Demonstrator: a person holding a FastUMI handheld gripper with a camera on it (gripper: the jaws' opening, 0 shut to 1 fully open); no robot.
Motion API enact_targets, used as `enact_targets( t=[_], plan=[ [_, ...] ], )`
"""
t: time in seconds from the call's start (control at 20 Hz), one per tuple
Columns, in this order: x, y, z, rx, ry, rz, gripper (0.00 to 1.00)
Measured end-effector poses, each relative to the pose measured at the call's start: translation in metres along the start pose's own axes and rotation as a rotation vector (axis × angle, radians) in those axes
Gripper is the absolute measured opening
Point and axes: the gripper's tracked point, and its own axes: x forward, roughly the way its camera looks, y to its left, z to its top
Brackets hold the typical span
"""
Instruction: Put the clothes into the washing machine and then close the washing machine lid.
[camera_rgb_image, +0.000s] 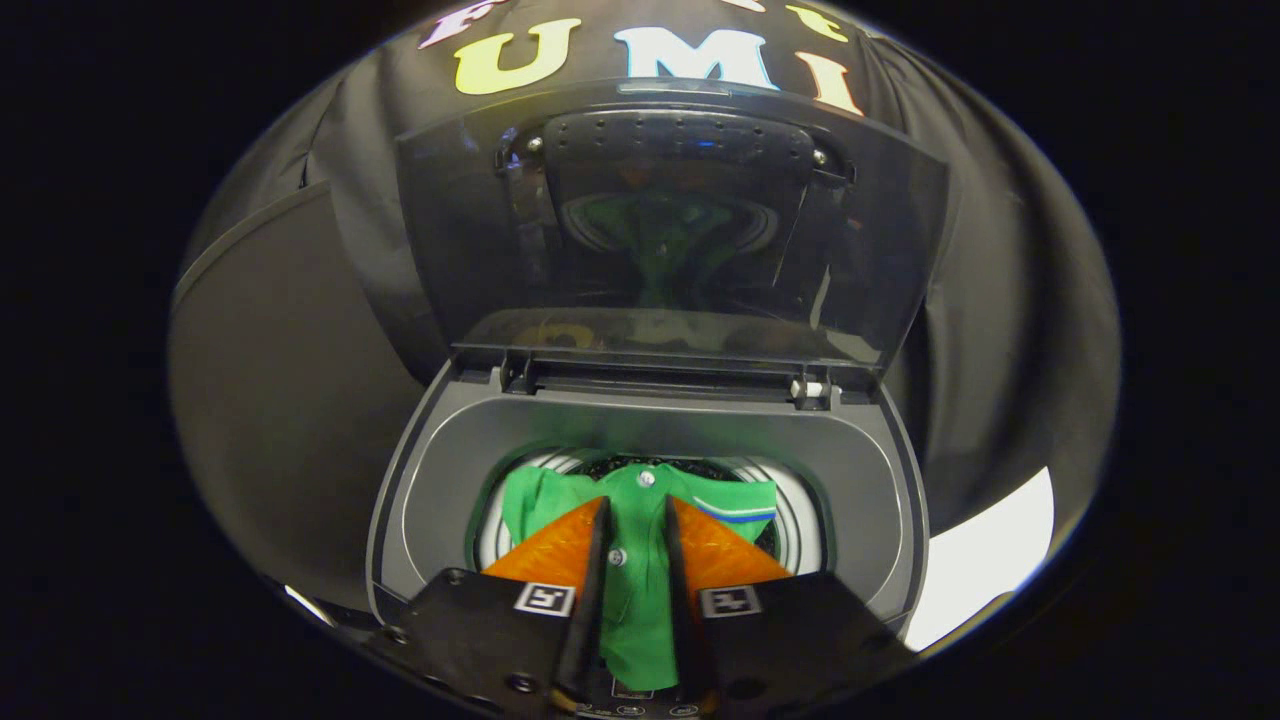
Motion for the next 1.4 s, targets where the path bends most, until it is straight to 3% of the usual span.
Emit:
enact_targets(
  t=[0.2, 0.6, 1.4],
  plan=[
    [-0.010, -0.008, 0.007, 0.016, -0.055, -0.031, 0.96],
    [-0.029, -0.007, 0.023, 0.040, -0.103, -0.038, 0.97],
    [-0.097, -0.004, 0.149, 0.015, -0.383, -0.027, 0.96]
  ],
)
